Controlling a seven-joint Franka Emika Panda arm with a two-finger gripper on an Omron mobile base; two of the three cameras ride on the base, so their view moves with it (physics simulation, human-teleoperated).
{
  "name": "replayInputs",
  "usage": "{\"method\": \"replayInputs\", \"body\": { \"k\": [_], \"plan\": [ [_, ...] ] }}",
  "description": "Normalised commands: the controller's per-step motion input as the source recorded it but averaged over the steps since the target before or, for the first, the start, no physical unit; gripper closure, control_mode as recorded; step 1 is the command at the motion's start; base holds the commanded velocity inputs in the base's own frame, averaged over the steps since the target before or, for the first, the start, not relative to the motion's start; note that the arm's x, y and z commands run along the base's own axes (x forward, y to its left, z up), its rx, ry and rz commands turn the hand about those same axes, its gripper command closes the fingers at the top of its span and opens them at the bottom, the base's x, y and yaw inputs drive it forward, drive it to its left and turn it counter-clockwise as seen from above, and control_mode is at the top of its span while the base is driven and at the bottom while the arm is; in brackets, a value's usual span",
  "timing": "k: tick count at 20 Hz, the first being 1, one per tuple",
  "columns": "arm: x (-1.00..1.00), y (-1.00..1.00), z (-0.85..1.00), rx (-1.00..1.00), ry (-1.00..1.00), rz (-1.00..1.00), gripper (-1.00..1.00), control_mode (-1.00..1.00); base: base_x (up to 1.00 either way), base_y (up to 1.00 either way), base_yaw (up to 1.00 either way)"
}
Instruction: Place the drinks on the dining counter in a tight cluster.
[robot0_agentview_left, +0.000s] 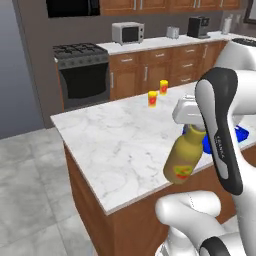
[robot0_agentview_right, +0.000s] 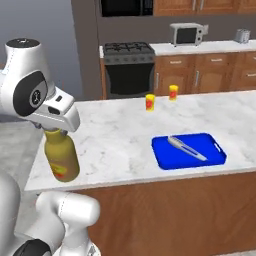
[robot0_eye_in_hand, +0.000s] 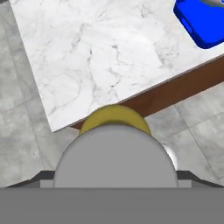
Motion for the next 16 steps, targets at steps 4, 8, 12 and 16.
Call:
{"method": "replayInputs", "body": {
  "k": [4,8,12,16],
  "plan": [
    [0.00,0.00,0.00,0.00,0.00,0.00,1.00,1.00,0.14,0.01,0.53],
    [0.00,0.00,0.00,0.00,0.00,0.00,1.00,1.00,0.42,0.00,0.39],
    [0.00,0.00,0.00,0.00,0.00,0.00,1.00,1.00,0.69,-0.29,0.22],
    [0.00,0.00,0.00,0.00,0.00,0.00,1.00,1.00,0.59,-0.22,0.09]
  ]
}}
